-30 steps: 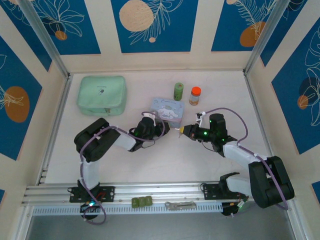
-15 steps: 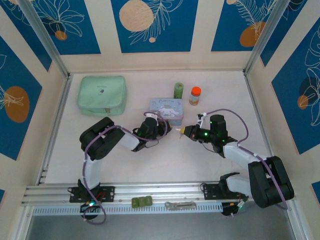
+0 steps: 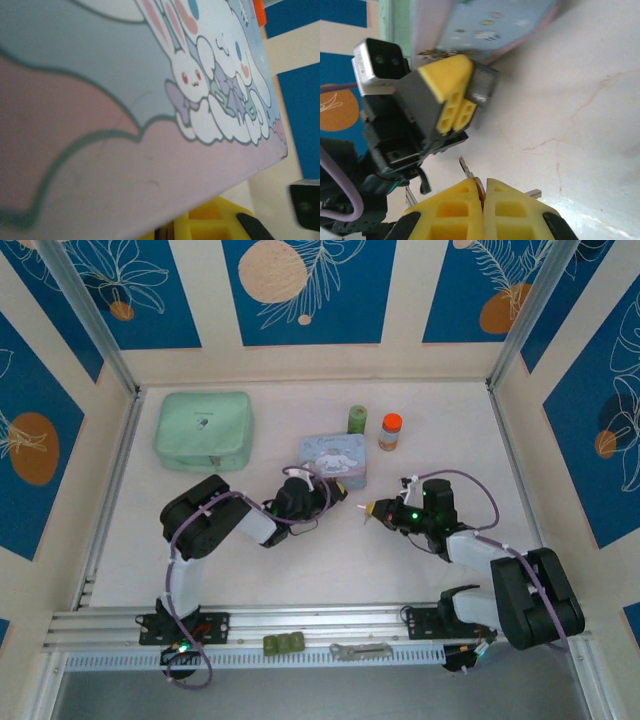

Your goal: Unlock the padlock with the key

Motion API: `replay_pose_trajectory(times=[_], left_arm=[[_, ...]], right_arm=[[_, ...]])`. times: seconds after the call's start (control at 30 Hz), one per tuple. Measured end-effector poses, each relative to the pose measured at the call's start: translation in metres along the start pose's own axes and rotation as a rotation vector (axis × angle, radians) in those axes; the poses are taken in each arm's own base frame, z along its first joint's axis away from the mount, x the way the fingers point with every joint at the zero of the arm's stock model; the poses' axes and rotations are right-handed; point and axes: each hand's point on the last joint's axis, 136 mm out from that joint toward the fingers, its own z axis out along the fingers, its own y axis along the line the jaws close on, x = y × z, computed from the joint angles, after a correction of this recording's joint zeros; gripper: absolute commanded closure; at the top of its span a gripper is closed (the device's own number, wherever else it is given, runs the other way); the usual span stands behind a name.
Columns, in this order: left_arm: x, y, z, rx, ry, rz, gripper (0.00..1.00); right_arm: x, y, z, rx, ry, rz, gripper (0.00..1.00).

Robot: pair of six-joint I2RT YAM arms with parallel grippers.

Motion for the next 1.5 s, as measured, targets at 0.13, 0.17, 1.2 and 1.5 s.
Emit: replay_pose_trajectory(times=[0.13,0.17,1.2,1.5], left_arm=[[-0.002,-0.009,-0.001,0.055,-0.01,-0.085,1.0],[-0.003,-0.011,-0.001,0.066,-0.013,-0.102,1.0],[-0.001,-0.015,-0.011,0.126,-0.004,-0.33,1.0],[-0.003,-0.02,-0.012,0.149,-0.009,-0.329,1.0]], right_arm=[[0.003,-0.011,0.003,0.017,-0.021,0.041,1.0],[0.002,-0.012,0.005,0.018,-0.029,0.046,1.0],[-0.015,0.003,0.043,-0.123,-0.09,0.085,1.0],[-0.017,0.012,0.035,-0.128,-0.106,0.071,1.0]])
